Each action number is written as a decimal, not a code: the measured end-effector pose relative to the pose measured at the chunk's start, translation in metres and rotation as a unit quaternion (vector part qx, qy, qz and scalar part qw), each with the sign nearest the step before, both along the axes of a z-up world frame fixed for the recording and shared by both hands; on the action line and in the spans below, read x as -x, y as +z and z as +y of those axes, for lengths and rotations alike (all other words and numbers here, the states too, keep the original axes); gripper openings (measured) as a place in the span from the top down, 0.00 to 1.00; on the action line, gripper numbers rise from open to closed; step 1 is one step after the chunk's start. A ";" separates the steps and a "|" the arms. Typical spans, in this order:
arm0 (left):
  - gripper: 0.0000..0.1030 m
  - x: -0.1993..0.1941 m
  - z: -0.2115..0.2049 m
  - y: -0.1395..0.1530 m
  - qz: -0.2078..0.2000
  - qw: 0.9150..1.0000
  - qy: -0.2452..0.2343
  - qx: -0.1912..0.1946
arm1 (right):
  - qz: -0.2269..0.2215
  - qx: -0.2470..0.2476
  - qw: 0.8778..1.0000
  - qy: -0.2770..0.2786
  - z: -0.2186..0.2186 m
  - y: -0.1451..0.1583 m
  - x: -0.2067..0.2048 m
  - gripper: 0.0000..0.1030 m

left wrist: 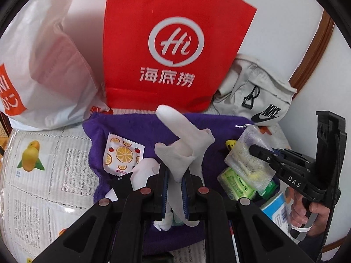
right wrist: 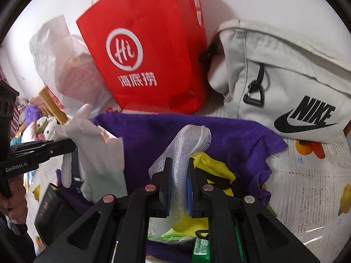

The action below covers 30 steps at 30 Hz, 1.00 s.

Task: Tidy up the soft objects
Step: 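Release the white glove onto the towel while right tool releases plastic bag there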

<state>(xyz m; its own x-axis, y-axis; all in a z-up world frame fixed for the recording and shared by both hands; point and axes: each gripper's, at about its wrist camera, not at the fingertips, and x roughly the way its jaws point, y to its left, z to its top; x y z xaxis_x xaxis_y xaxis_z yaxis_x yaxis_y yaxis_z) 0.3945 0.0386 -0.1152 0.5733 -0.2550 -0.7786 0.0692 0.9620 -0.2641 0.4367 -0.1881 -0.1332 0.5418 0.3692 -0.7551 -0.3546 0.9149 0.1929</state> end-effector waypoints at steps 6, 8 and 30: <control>0.89 -0.008 -0.001 -0.012 0.007 1.000 0.001 -0.009 | 0.003 0.013 1.000 -0.009 -0.005 -0.008 -0.003 0.87; 0.89 -0.010 0.000 -0.015 0.007 1.000 0.004 -0.010 | 0.003 0.017 1.000 -0.010 -0.005 -0.009 -0.004 0.85; 0.44 0.000 0.014 0.001 0.000 0.998 0.032 -0.046 | -0.008 0.029 0.999 -0.028 -0.019 0.005 0.014 0.41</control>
